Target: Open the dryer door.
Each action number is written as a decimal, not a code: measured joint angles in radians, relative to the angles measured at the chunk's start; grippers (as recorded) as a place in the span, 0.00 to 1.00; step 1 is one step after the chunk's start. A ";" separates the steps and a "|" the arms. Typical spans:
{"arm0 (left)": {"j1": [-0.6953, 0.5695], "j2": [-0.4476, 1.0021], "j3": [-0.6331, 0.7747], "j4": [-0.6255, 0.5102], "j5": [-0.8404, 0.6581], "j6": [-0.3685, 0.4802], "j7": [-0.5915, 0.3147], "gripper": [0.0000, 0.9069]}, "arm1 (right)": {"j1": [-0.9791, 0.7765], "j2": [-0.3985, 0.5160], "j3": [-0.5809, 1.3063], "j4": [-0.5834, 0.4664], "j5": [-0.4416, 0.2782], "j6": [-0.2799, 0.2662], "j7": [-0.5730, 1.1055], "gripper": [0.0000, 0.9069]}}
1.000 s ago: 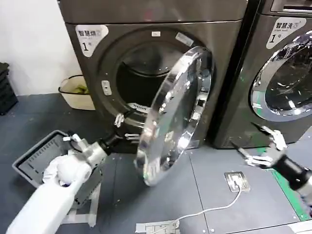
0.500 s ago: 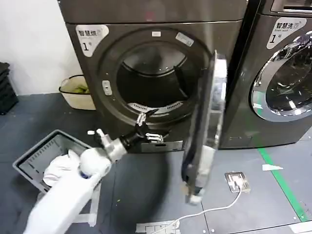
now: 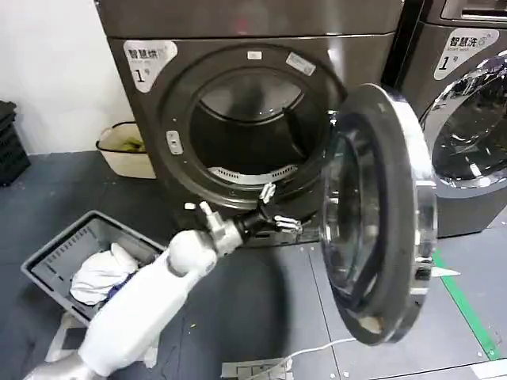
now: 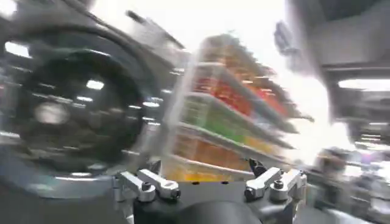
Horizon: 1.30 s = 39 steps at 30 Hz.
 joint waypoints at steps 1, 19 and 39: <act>-0.011 -0.009 0.012 0.010 0.001 0.000 -0.003 1.00 | 0.003 0.004 0.014 -0.010 -0.013 -0.014 0.020 1.00; -0.178 -0.147 0.171 0.175 -0.007 -0.010 -0.033 1.00 | -0.002 -0.036 0.280 -0.187 -0.142 -0.155 0.181 1.00; -0.305 -0.316 0.247 0.371 -0.023 -0.011 -0.045 1.00 | 0.008 -0.011 0.321 -0.173 -0.138 -0.148 0.178 1.00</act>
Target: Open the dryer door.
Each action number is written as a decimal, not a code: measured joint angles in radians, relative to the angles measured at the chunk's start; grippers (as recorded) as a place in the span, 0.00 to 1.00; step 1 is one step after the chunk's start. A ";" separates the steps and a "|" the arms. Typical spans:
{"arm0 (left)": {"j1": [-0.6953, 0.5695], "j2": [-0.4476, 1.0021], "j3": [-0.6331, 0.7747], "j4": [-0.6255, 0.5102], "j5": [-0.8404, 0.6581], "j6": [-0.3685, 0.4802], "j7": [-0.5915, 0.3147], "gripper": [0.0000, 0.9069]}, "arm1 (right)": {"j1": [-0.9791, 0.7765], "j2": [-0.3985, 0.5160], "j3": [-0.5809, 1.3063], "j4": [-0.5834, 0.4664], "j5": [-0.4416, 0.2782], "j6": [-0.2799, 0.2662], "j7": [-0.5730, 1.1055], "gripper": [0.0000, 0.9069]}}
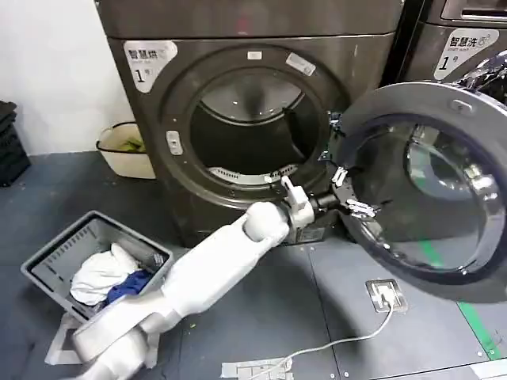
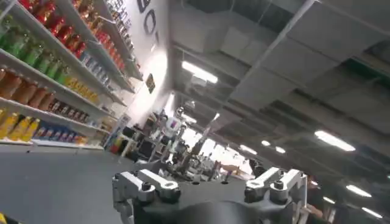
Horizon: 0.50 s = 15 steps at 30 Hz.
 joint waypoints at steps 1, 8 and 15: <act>-0.005 -0.007 0.002 0.010 -0.002 0.000 0.000 1.00 | 0.000 0.000 0.000 0.001 0.000 0.000 0.000 1.00; -0.014 -0.026 0.006 0.037 -0.005 0.000 0.003 1.00 | 0.002 0.003 0.000 0.004 0.001 0.001 -0.002 1.00; -0.015 -0.026 0.005 0.042 -0.006 0.000 0.004 1.00 | 0.000 0.001 0.004 0.005 0.004 0.000 -0.002 1.00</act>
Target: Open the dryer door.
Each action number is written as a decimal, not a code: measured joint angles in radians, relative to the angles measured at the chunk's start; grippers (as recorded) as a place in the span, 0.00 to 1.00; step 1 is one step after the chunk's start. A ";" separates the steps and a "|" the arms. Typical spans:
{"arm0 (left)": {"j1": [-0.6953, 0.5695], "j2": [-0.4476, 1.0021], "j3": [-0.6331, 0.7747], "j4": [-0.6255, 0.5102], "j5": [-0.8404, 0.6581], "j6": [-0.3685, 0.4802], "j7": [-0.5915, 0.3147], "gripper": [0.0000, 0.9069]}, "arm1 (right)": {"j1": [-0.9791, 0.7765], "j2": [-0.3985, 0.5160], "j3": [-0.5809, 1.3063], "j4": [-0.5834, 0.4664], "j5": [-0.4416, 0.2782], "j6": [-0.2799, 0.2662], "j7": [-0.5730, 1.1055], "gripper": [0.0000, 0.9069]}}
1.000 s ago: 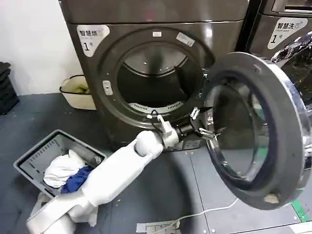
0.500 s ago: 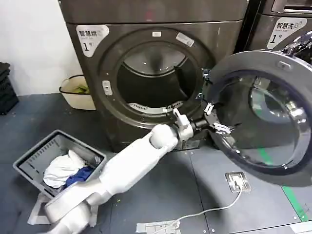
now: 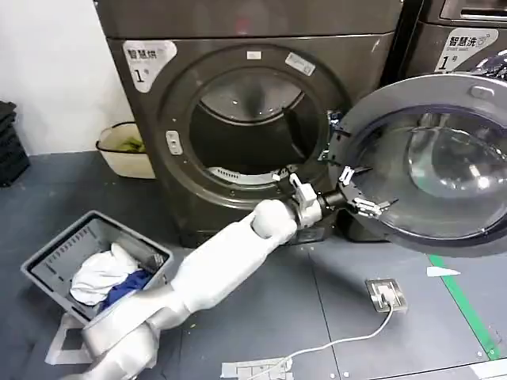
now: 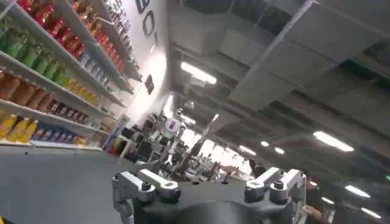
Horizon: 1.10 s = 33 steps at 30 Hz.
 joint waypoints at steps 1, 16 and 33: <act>0.000 0.000 -0.001 0.000 -0.001 0.000 0.000 1.00 | 0.000 0.000 0.000 0.000 0.000 0.000 0.000 1.00; 0.061 0.077 -0.041 -0.129 0.020 0.113 0.015 1.00 | 0.006 0.000 -0.005 0.034 0.051 -0.025 -0.011 1.00; 0.368 0.412 -0.294 -0.568 0.002 0.349 -0.170 1.00 | 0.040 -0.050 -0.053 0.076 0.046 -0.060 -0.008 1.00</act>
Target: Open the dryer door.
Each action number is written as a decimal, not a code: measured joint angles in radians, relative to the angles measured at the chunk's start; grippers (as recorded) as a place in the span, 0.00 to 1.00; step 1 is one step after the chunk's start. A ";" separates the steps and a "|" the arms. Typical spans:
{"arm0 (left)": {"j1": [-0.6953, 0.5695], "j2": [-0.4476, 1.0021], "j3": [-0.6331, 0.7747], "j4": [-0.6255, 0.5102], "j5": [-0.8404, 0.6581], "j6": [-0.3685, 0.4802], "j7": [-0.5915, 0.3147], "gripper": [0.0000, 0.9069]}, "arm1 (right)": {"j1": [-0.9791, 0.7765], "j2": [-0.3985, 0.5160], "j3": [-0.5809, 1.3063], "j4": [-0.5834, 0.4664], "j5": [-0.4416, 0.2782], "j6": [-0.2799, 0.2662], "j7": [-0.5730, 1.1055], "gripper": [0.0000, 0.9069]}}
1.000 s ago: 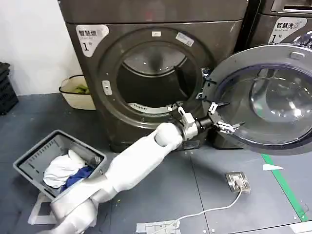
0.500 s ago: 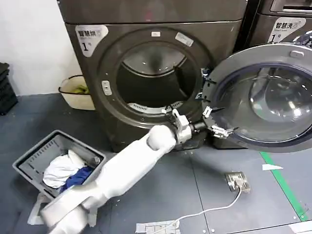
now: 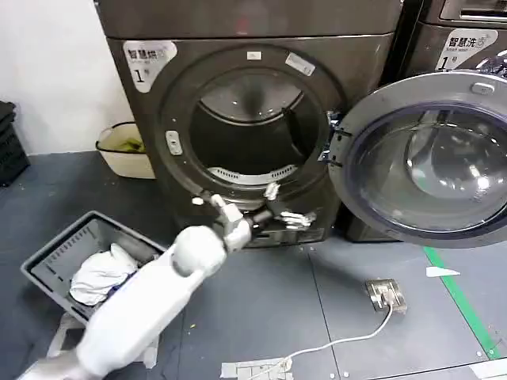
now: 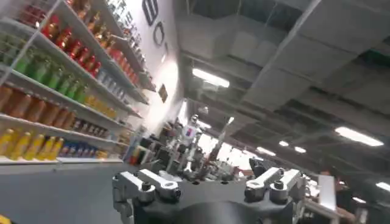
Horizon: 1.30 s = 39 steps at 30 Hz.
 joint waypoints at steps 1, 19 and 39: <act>0.022 0.016 -0.024 -0.023 -0.019 0.028 -0.016 1.00 | 0.004 -0.004 -0.005 0.003 -0.001 -0.002 0.000 1.00; 0.442 0.324 -0.540 -0.274 -0.332 0.351 -0.352 1.00 | 0.051 -0.074 -0.127 0.008 -0.019 -0.002 0.003 1.00; 0.393 0.802 -0.558 -0.223 -1.380 0.496 -0.976 1.00 | 0.053 -0.054 -0.154 0.014 0.033 0.038 0.000 1.00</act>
